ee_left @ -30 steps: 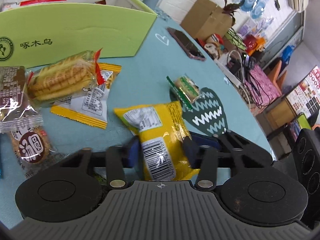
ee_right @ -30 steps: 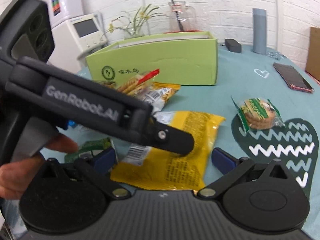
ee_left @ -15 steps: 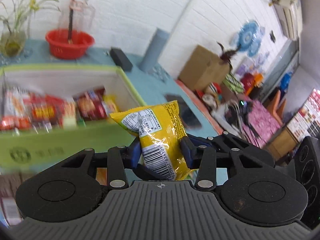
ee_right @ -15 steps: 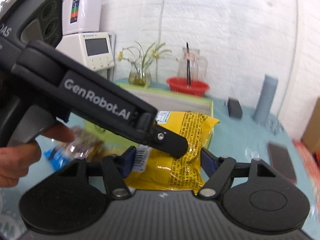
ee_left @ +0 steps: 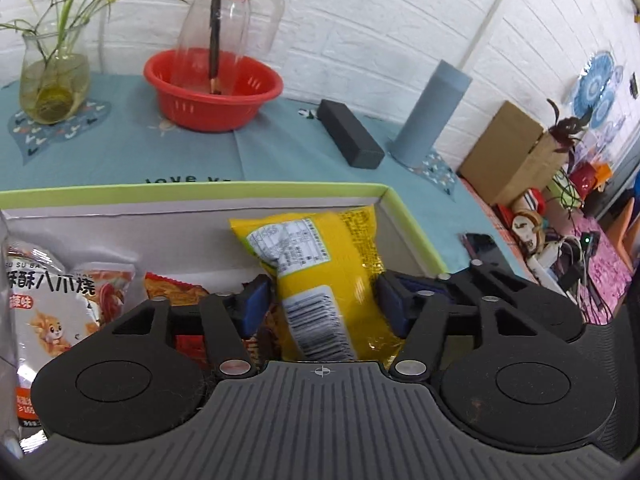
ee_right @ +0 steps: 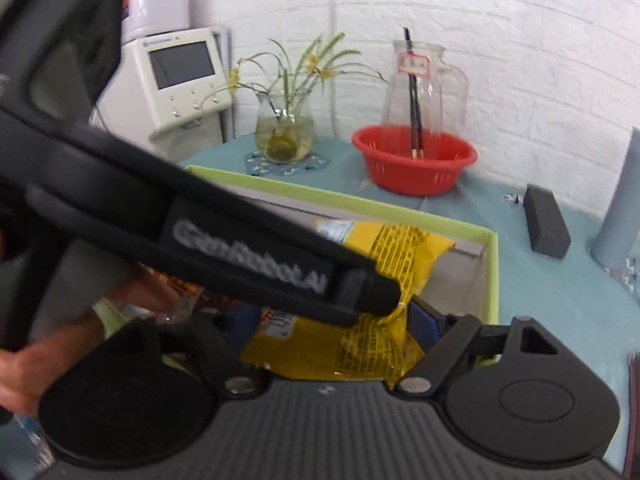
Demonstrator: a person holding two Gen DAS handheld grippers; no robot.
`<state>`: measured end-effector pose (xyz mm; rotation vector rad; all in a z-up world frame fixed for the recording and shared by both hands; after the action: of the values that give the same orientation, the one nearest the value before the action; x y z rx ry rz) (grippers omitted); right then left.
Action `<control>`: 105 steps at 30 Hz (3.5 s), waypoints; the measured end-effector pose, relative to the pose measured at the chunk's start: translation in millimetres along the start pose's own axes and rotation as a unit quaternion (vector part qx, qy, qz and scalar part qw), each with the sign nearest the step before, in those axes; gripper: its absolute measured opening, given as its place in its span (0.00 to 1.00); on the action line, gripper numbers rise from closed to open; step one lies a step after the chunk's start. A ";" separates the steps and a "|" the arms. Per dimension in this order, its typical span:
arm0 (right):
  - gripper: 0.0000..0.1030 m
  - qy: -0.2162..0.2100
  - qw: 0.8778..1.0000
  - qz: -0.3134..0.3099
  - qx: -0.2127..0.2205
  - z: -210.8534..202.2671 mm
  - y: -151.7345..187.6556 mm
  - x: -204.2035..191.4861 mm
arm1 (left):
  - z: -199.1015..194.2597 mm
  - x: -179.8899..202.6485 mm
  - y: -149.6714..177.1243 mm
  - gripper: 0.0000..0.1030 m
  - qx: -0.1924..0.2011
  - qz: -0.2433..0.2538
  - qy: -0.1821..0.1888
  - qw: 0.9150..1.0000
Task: Organize snacks
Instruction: 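Carry the yellow bag into the green box and open the left gripper, then reach the left gripper to the round cookie packet and grasp it, then carry the cookie packet into the green box and release it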
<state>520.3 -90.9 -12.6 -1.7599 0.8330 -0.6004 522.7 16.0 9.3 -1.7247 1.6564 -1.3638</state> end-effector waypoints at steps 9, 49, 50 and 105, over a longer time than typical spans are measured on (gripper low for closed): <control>0.90 0.026 0.997 -0.024 0.074 -90.9 -11.1 -33.0 | -83.3 11.9 -14.9 0.72 0.082 -0.018 0.028 0.996; 0.90 0.058 0.991 0.108 -0.051 -208.1 123.7 11.6 | 6.6 169.6 124.7 0.46 -0.168 0.086 0.150 0.971; 0.90 0.058 0.992 0.103 -0.052 -205.4 122.8 11.6 | 2.6 167.3 126.5 0.47 -0.169 0.081 0.148 0.971; 0.77 0.036 0.999 0.002 0.036 -64.9 14.4 4.8 | -15.1 41.9 7.0 0.37 0.005 0.020 0.042 0.999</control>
<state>472.1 -136.4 -5.2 -1.6781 0.8542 -0.6869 499.4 -18.8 26.0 -1.6404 1.7172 -1.4419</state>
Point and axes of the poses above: each gripper's, at about its wrist camera, not at the fingertips, and z roughly the way its jaws point, x to its right, y to its underside, the point moved 3 cm from there along z, roughly the way its jaws point, and after that the axes turned 15 degrees about x, right-handed, at the moved point
